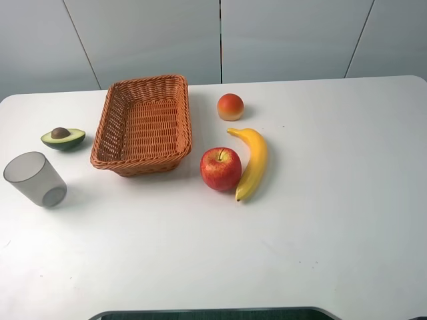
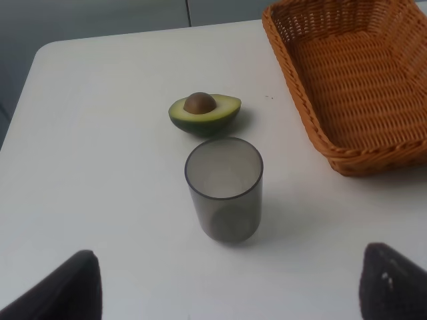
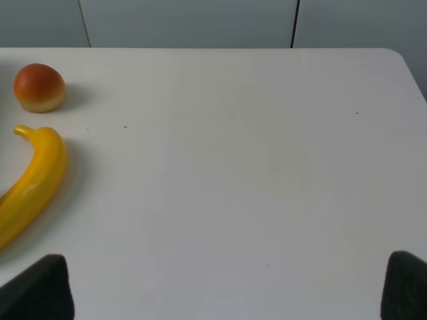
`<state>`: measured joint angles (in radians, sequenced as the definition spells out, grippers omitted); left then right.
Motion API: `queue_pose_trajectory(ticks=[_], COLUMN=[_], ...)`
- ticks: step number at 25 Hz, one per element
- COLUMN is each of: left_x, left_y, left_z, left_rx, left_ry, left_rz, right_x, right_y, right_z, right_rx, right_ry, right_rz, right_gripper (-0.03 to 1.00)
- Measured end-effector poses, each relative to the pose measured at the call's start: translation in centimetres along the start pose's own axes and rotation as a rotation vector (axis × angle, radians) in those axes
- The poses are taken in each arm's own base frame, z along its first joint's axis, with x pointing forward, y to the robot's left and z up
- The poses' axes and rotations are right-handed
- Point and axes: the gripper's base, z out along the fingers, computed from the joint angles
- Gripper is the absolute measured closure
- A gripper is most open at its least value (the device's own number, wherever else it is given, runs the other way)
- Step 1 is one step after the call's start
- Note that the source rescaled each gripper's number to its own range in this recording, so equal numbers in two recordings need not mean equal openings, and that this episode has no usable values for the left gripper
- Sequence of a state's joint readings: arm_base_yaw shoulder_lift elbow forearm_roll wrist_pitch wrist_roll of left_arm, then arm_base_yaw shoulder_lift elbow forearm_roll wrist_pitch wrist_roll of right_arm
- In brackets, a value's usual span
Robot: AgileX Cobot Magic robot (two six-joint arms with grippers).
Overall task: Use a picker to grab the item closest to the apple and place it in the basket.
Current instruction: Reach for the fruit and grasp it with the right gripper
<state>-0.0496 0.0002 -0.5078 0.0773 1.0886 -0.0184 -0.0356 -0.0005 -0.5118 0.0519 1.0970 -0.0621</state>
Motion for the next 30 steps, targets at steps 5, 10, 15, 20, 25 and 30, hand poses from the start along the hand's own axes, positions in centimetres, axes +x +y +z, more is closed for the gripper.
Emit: queue_pose_trajectory(ticks=[5, 10, 15, 20, 25, 30], left_x=[0.0, 0.0, 0.0, 0.0, 0.0, 0.0], left_y=[0.0, 0.0, 0.0, 0.0, 0.0, 0.0], left_z=[0.0, 0.0, 0.0, 0.0, 0.0, 0.0], left_rx=[0.0, 0.0, 0.0, 0.0, 0.0, 0.0], left_ry=[0.0, 0.0, 0.0, 0.0, 0.0, 0.0], left_rz=[0.0, 0.0, 0.0, 0.0, 0.0, 0.0], right_x=[0.0, 0.0, 0.0, 0.0, -2.3, -6.8], right_y=[-0.1, -0.2, -0.1, 0.3, 0.5, 0.3], right_z=[0.0, 0.0, 0.0, 0.0, -1.1, -0.6], right_rx=[0.009, 0.022, 0.008, -0.039, -0.062, -0.066], right_ry=[0.0, 0.001, 0.0, 0.003, 0.039, 0.104], right_rz=[0.008, 0.023, 0.033, 0.054, 0.061, 0.068], right_gripper=[-0.03, -0.03, -0.03, -0.03, -0.03, -0.03])
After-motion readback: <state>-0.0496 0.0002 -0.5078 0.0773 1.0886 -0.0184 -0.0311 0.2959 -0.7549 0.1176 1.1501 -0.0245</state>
